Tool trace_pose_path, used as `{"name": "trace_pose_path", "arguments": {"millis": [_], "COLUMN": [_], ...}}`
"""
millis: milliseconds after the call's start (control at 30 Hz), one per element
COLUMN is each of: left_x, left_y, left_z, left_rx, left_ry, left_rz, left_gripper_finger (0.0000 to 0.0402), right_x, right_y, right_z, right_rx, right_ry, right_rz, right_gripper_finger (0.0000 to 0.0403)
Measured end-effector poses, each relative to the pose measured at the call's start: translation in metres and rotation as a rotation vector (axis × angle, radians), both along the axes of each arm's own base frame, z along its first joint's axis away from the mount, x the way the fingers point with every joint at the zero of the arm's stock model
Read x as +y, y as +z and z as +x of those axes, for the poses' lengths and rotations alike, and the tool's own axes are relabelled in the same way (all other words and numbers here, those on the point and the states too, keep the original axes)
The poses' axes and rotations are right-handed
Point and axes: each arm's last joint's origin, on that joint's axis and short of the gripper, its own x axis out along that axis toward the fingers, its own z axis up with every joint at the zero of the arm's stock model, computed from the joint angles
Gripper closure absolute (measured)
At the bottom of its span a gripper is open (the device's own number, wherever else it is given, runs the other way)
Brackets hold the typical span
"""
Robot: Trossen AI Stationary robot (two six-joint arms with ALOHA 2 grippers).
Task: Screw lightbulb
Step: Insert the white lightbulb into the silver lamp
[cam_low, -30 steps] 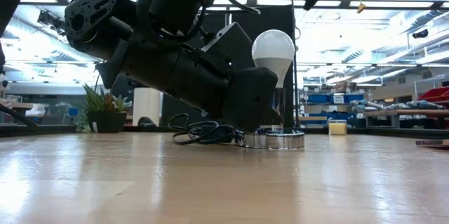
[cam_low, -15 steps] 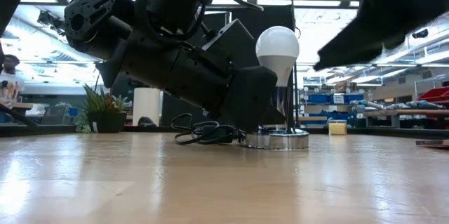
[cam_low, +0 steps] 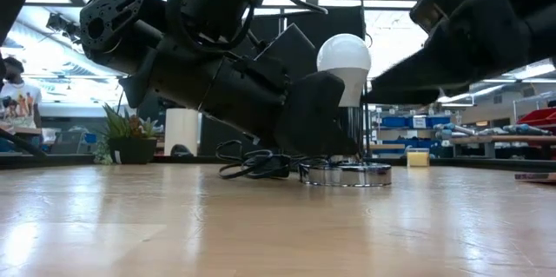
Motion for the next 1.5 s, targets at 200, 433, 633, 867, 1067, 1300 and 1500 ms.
{"name": "trace_pose_path", "arguments": {"millis": [200,433,633,867,1067,1300,1500], "left_x": [-0.001,-0.002,-0.002,0.001,0.001,-0.004,-0.005], "left_y": [0.001,0.002,0.002,0.0,-0.001,0.0,0.001], "left_z": [0.001,0.002,0.001,0.0,0.0,0.0,0.001], "left_rx": [0.002,-0.011,-0.02,-0.019,-0.013,-0.003,-0.006], "left_ry": [-0.041,-0.08,-0.063,0.034,0.033,-0.058,-0.098], "left_rz": [0.004,-0.011,-0.038,-0.042,-0.055,-0.06,-0.063], "left_gripper_finger": [0.0223,0.0223,0.0223,0.0223,0.0223,0.0223,0.0223], "right_x": [-0.003,0.002,0.011,0.033,0.036,0.013,-0.002], "right_y": [-0.011,-0.017,-0.014,-0.008,-0.014,-0.015,-0.012], "right_z": [0.008,0.017,0.013,0.002,-0.005,0.006,0.014], "right_rx": [-0.014,-0.017,-0.028,-0.05,-0.007,0.009,-0.008], "right_ry": [0.05,0.078,0.098,0.202,0.048,0.05,0.095], "right_rz": [-0.01,-0.03,-0.044,-0.005,-0.08,-0.043,-0.013], "right_gripper_finger": [0.0068,0.0082,0.0089,0.0101,0.0116,0.0121,0.0121]}}
